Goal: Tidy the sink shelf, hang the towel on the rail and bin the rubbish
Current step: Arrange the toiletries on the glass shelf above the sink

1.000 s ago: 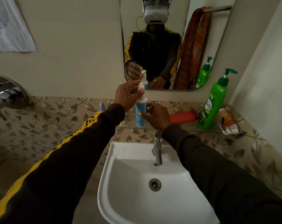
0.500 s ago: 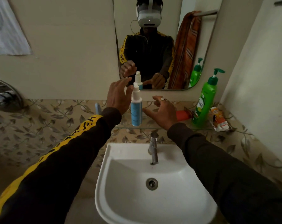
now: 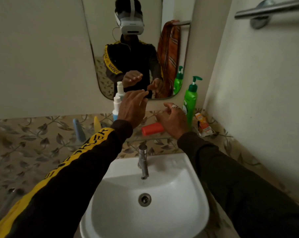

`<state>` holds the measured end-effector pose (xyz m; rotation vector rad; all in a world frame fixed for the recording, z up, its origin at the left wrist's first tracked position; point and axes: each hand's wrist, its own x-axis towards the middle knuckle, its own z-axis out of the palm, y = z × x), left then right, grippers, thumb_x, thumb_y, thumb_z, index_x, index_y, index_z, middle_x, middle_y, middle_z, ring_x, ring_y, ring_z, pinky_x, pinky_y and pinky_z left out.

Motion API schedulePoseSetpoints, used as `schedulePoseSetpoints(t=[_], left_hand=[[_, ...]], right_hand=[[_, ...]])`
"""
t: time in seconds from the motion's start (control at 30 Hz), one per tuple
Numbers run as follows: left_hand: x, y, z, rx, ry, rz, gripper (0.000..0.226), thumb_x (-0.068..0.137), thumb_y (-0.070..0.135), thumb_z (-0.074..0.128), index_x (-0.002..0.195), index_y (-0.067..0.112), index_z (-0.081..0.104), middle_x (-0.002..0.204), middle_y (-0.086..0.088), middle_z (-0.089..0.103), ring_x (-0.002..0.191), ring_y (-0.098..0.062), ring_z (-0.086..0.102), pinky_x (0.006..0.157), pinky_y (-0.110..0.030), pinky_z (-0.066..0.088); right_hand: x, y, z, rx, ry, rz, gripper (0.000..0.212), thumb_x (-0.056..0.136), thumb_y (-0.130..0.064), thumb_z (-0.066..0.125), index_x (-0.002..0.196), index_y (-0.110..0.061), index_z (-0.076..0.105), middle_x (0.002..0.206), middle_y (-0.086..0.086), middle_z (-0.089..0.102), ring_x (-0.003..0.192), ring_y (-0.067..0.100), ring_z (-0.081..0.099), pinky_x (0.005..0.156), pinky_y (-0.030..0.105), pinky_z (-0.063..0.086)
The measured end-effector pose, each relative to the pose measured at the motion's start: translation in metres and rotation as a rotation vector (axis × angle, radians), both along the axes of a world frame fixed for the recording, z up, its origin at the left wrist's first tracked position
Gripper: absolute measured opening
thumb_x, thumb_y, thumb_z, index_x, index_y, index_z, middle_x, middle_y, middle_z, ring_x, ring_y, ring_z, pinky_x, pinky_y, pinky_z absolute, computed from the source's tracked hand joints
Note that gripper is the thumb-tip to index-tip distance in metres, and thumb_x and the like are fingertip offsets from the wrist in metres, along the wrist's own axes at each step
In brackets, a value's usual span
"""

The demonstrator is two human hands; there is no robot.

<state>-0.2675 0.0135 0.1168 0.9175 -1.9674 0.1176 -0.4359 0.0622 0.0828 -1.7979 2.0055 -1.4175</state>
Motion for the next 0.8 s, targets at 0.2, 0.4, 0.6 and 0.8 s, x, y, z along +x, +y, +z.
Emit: schedulePoseSetpoints(t=[0.2, 0.4, 0.6, 0.8], left_hand=[[-0.021, -0.007, -0.016, 0.155, -0.100, -0.051, 0.030, 0.096, 0.015, 0.056, 0.123, 0.007, 0.065, 0.125, -0.014, 0.064, 0.118, -0.034, 0.055, 0.100, -0.036, 0.036], [-0.031, -0.018, -0.036, 0.320, -0.208, -0.035, 0.040, 0.099, 0.023, 0.052, 0.136, 0.009, 0.053, 0.133, -0.016, 0.059, 0.121, -0.037, 0.051, 0.102, -0.040, 0.036], [-0.042, -0.030, -0.048, 0.492, -0.387, 0.032, 0.054, 0.096, 0.027, 0.053, 0.144, 0.006, 0.041, 0.143, -0.017, 0.050, 0.128, -0.037, 0.046, 0.105, -0.040, 0.038], [-0.049, -0.037, -0.059, 0.580, -0.483, 0.076, 0.054, 0.093, 0.034, 0.055, 0.138, 0.006, 0.045, 0.132, -0.019, 0.056, 0.117, -0.036, 0.055, 0.094, -0.040, 0.046]], right_hand=[[-0.016, 0.005, -0.006, 0.051, -0.020, -0.021, 0.054, 0.091, -0.030, 0.068, 0.138, -0.007, 0.056, 0.127, 0.016, 0.065, 0.116, 0.029, 0.063, 0.101, 0.045, 0.050], [-0.024, 0.003, -0.018, 0.125, -0.008, -0.020, 0.055, 0.095, -0.039, 0.063, 0.140, -0.008, 0.055, 0.127, 0.014, 0.066, 0.117, 0.028, 0.062, 0.101, 0.044, 0.050], [-0.026, -0.003, -0.035, 0.206, 0.022, -0.036, 0.054, 0.093, -0.031, 0.064, 0.142, -0.011, 0.053, 0.130, 0.014, 0.064, 0.120, 0.028, 0.060, 0.102, 0.042, 0.049], [-0.024, -0.008, -0.041, 0.247, 0.029, -0.037, 0.055, 0.092, -0.030, 0.064, 0.142, -0.012, 0.052, 0.129, 0.015, 0.066, 0.119, 0.028, 0.062, 0.101, 0.042, 0.050]])
